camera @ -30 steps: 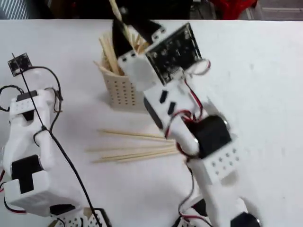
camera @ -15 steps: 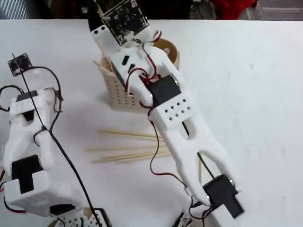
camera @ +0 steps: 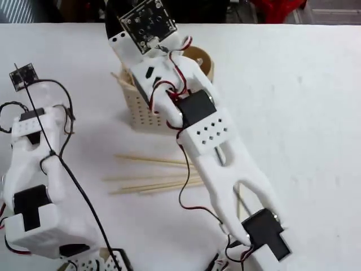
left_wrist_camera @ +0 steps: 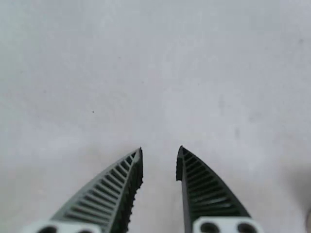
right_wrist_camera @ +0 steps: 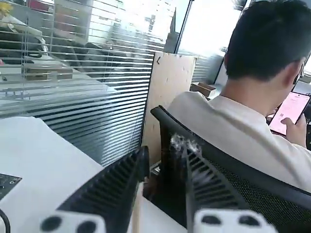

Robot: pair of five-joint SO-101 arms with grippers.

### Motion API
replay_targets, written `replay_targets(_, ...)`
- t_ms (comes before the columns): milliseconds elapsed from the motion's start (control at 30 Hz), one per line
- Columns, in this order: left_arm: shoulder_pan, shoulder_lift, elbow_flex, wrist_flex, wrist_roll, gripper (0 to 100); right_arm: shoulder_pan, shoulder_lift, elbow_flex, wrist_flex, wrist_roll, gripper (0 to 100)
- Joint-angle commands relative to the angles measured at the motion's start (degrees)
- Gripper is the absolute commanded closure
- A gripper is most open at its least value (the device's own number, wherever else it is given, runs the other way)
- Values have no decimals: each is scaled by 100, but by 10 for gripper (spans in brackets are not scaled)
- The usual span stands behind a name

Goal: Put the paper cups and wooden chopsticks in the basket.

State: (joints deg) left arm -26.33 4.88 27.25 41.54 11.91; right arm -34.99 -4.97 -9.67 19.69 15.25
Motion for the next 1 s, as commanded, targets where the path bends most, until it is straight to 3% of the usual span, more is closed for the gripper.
replay_targets(0,66,-13,-44,-105,53,867,-40,-66,-334,119,-35,905)
replay_targets(167,66,-13,-44,-105,53,867,-40,-259,-316,840,-9,919)
replay_targets(433,57,-13,-70,-105,53,867,-154,-1420,-308,4848,79,918)
replay_targets(600,75,-4,-44,-264,53,867,-163,-1314,123,6545,1081,914)
replay_targets(700,66,154,-97,-264,53,867,-163,-1007,1336,6308,1732,913)
replay_targets(867,48,347,-273,-211,53,867,-163,-444,3596,3996,2312,894)
replay_targets(967,57,391,-290,-211,53,867,-163,-154,4229,3073,2365,846)
